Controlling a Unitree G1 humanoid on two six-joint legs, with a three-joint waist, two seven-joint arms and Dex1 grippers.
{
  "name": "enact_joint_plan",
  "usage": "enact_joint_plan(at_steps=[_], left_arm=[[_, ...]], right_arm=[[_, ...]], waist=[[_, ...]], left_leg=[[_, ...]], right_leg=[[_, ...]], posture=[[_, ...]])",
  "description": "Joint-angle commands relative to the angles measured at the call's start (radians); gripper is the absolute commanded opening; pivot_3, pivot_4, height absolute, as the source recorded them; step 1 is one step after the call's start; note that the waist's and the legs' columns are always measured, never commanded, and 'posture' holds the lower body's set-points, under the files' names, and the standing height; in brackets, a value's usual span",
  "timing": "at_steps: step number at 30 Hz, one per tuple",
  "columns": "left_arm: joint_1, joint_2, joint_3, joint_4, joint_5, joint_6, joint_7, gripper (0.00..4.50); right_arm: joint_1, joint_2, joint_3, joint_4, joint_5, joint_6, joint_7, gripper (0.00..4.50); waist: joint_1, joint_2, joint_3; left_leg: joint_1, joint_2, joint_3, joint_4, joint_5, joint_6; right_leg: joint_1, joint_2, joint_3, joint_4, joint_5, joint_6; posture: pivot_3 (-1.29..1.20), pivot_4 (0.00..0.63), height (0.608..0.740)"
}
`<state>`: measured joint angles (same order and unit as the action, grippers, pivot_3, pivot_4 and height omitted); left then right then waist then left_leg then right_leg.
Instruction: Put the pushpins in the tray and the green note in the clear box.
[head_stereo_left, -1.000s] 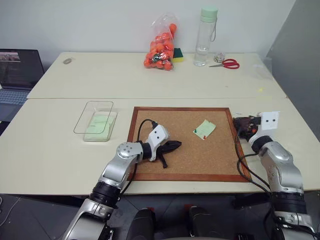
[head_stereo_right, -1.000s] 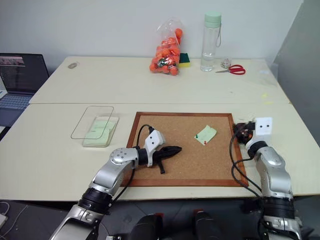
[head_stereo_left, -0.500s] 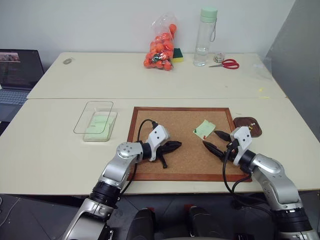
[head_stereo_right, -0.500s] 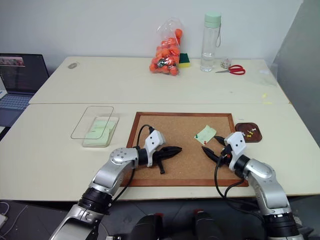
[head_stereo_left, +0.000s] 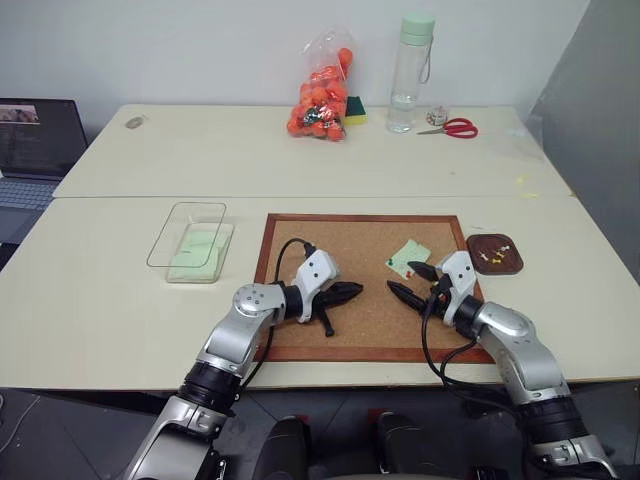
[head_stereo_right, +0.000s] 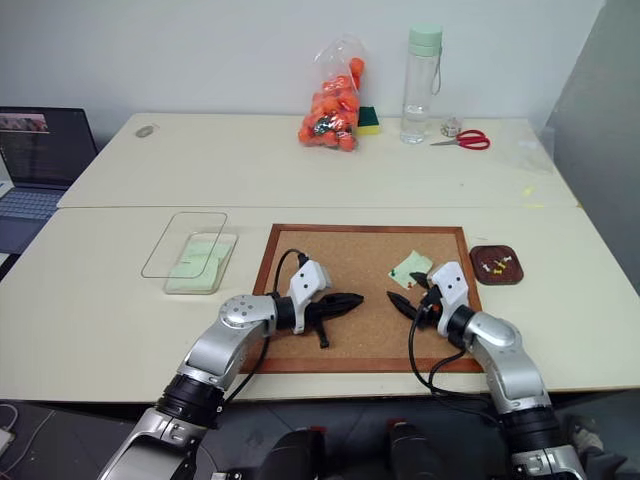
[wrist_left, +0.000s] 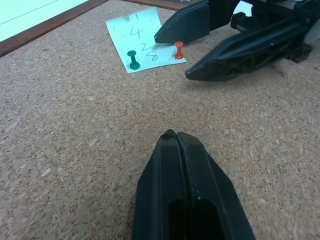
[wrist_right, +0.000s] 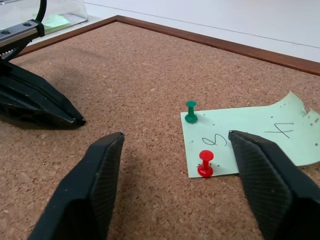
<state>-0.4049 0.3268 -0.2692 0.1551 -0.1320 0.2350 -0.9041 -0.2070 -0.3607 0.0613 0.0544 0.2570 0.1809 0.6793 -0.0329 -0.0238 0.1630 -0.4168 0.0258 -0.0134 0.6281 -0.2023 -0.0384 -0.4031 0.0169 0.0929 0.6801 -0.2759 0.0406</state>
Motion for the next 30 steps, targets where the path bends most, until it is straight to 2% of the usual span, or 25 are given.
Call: enact_joint_plan(at_steps=[1, 5, 6, 7, 9, 14, 22, 30], left_arm=[[0.012, -0.003, -0.02, 0.01, 0.01, 0.014, -0.002, 0.0], [0.015, -0.004, -0.02, 0.008, 0.01, 0.014, 0.0, 0.0], [0.015, -0.004, -0.02, 0.007, 0.01, 0.014, -0.001, 0.0], [0.016, -0.004, -0.021, 0.008, 0.01, 0.013, -0.001, 0.0], [0.016, -0.003, -0.021, 0.007, 0.01, 0.013, -0.002, 0.0], [0.014, -0.003, -0.023, 0.009, 0.011, 0.012, -0.004, 0.0], [0.013, -0.002, -0.026, 0.013, 0.013, 0.008, -0.009, 0.0], [0.01, -0.005, -0.023, 0.017, 0.012, 0.008, -0.004, 0.0]], right_arm=[[-0.015, 0.004, -0.021, 0.017, 0.012, -0.015, 0.011, 2.54], [-0.019, 0.006, -0.025, 0.022, 0.015, -0.018, 0.014, 1.7], [-0.021, 0.007, -0.027, 0.024, 0.015, -0.019, 0.013, 1.33], [-0.021, 0.008, -0.028, 0.025, 0.016, -0.02, 0.012, 1.34], [-0.022, 0.01, -0.03, 0.026, 0.015, -0.021, 0.012, 0.8], [-0.023, 0.016, -0.037, 0.027, 0.012, -0.022, 0.012, 0.04], [-0.018, 0.009, -0.036, -0.001, -0.001, -0.028, 0.008, 0.04], [-0.023, -0.019, -0.074, -0.161, 0.05, 0.041, -0.001, 0.04]], waist=[[0.0, 0.0, 0.0], [0.0, 0.0, 0.0], [0.0, 0.0, 0.0], [0.0, 0.0, 0.0], [0.0, 0.0, 0.0], [0.0, 0.0, 0.0], [0.0, 0.0, 0.0], [0.001, 0.0, 0.0]], left_leg=[[0.0, 0.0, 0.0, 0.0, 0.0, 0.0], [0.0, 0.0, 0.0, 0.0, 0.0, 0.0], [0.0, 0.0, 0.0, 0.0, 0.0, 0.0], [0.0, 0.0, 0.0, 0.0, 0.0, 0.0], [0.0, 0.0, 0.0, 0.0, 0.0, 0.0], [0.0, 0.0, 0.0, 0.0, 0.0, 0.0], [0.0, 0.0, 0.0, 0.0, 0.0, 0.0], [-0.001, 0.0, 0.0, 0.0, 0.0, 0.0]], right_leg=[[0.0, 0.0, 0.0, 0.0, 0.0, 0.0], [0.0, 0.0, 0.0, 0.0, 0.0, 0.0], [0.0, 0.0, 0.0, 0.0, 0.0, 0.0], [0.0, 0.0, 0.0, 0.0, 0.0, 0.0], [0.0, 0.0, 0.0, 0.0, 0.0, 0.0], [0.0, 0.0, 0.0, 0.0, 0.0, 0.0], [0.0, 0.0, 0.0, 0.0, 0.0, 0.0], [0.0, 0.0, 0.0, 0.0, 0.0, 0.0]], posture=[[0.0, 0.15, 0.74], [0.0, 0.15, 0.74], [0.0, 0.15, 0.74], [0.0, 0.15, 0.74], [0.0, 0.15, 0.74], [0.0, 0.15, 0.74], [0.0, 0.15, 0.74], [0.0, 0.15, 0.74]])
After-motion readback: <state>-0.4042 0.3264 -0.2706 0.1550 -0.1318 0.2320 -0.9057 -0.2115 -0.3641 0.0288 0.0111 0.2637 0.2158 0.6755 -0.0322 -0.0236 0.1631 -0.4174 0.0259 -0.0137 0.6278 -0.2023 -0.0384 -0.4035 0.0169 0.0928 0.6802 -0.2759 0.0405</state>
